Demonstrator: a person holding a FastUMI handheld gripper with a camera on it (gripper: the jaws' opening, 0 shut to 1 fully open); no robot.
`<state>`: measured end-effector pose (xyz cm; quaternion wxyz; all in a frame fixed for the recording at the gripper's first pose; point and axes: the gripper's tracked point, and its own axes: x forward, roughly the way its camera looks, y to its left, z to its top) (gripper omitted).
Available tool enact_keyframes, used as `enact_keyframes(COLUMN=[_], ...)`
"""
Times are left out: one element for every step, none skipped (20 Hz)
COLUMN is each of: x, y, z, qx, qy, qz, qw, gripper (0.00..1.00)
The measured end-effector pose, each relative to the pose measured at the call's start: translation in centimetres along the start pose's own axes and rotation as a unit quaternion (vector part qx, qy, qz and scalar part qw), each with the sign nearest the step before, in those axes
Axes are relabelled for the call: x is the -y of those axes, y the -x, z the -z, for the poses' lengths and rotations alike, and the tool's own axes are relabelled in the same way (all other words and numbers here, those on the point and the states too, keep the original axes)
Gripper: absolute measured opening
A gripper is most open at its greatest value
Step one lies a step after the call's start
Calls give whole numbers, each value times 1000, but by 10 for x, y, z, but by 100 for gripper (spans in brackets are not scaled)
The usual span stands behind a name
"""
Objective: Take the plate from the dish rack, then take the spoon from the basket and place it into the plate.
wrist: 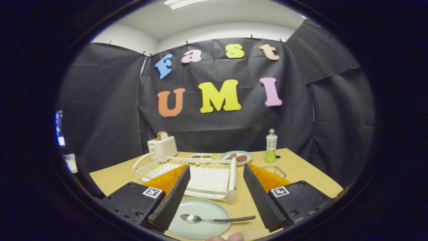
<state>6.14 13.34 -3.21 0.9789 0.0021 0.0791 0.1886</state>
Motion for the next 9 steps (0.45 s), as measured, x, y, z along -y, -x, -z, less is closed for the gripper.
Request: enact_keyframes(x=[2, 4, 6, 9, 11, 14, 16, 19, 21], y=[2, 5, 8, 12, 16, 20, 23, 27, 30], z=[-1, -1, -2, -3, -3, -5, -4, -5, -6], qx=[3, 3, 5, 7, 10, 13, 14, 15, 16], qy=[2, 4, 6, 8, 6, 5, 3, 3, 3], qz=[6, 12, 18, 25, 32, 39, 46, 52, 59], qw=[1000, 1000, 1000, 1000, 999, 999, 999, 999, 998], gripper=[100, 100, 100, 100, 100, 100, 100, 100, 100])
